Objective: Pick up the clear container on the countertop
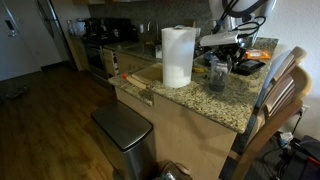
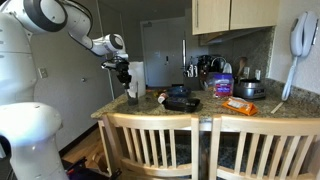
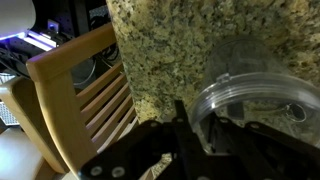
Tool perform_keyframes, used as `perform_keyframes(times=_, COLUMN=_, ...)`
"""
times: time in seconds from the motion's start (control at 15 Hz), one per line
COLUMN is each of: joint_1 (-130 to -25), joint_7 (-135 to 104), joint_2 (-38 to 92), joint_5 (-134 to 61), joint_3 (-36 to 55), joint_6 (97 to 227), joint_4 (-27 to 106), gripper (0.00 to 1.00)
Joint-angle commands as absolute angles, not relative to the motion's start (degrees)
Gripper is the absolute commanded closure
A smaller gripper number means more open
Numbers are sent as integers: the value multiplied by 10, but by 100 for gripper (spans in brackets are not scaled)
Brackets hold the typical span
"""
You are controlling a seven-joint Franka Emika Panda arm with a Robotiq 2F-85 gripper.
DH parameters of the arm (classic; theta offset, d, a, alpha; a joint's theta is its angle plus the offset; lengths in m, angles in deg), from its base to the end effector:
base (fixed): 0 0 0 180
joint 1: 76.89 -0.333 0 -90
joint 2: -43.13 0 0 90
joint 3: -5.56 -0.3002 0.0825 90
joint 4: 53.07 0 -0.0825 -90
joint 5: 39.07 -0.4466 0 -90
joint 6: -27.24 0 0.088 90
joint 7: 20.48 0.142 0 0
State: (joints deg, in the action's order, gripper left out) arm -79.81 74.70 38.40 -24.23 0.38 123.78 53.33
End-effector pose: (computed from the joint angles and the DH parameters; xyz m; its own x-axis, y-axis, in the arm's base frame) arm 0.6030 0.0513 0.3858 0.1406 -0.9570 0.2538 -0.9691 -0.0806 0.2329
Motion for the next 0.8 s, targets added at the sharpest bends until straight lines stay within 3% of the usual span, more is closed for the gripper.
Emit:
perform_keyframes(times=0.0, joint_1=-805, joint_7=735, joint_2=371, joint_5=-235, joint_3=15, joint_6=1183, joint_4=501, gripper=99)
perform_keyframes(times=0.47, joint_1=-794, joint_7=866, joint_2=406, joint_5=-103, joint_3=38, joint_6=1024, joint_4=409, gripper=100)
perform_keyframes(times=0.73, joint_1=-761, joint_7=803, joint_2=393, joint_5=-35, joint_3=77, joint_6=1029, joint_4=374, gripper=100)
